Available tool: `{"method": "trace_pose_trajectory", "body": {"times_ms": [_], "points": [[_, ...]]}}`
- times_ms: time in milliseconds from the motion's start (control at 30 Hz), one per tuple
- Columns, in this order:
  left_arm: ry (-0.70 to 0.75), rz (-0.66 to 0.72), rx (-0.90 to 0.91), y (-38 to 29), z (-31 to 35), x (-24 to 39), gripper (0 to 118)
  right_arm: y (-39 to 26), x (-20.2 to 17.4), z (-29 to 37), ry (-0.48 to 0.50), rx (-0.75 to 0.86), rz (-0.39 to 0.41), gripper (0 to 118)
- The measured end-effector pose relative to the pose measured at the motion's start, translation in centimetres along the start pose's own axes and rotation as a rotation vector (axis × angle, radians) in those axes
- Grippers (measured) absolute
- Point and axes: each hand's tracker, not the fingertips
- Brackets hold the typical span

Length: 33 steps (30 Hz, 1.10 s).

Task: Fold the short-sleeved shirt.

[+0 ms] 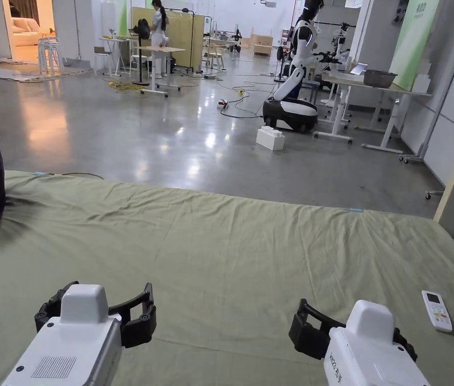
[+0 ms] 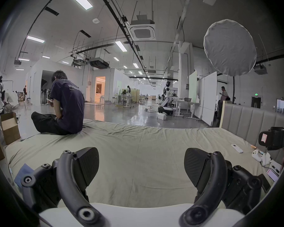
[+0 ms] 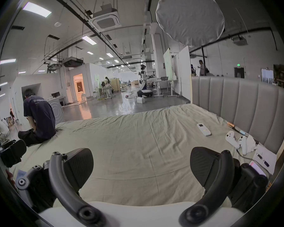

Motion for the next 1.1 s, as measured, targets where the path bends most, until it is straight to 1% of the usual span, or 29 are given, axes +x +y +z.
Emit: {"method": "trace_pose_trajectory", "body": {"times_ms": [100,200,300,367,533,667,833,1000,1100], "points": [[-0.022,0.002,0.022,-0.1,0.1,0.1,105,0.3,0.1,-0.1,-0.005,-0.022,-0.016,117],[-0.020,0.002,0.029,0.1,0.2,0.1,105,0.5,0.1,-0.1,-0.006,-0.049,-0.026,117],[-0.016,0.006,0.024,0.3,0.2,0.1,105,0.9,0.2,-0.3,-0.007,-0.095,-0.060,117],[-0.014,0.010,0.019,0.3,0.2,0.1,105,0.9,0.2,-0.6,-0.008,-0.105,-0.063,117],[-0.009,0.029,0.007,0.4,0.1,0.0,105,0.6,-0.4,-1.0,-0.048,-0.114,-0.019,117],[-0.005,0.029,0.001,0.4,0.0,0.0,105,0.2,-0.5,-1.1,-0.051,-0.112,0.000,117],[-0.003,0.036,-0.006,0.5,-0.2,0.0,107,0.2,-0.4,-0.9,-0.021,-0.105,0.007,117],[-0.004,0.034,-0.011,0.5,-0.2,0.2,107,0.4,-0.8,-0.6,-0.002,-0.085,0.051,117],[-0.003,0.027,-0.013,0.6,-0.2,0.3,107,0.5,-1.1,-0.6,0.001,-0.078,0.061,117]]}}
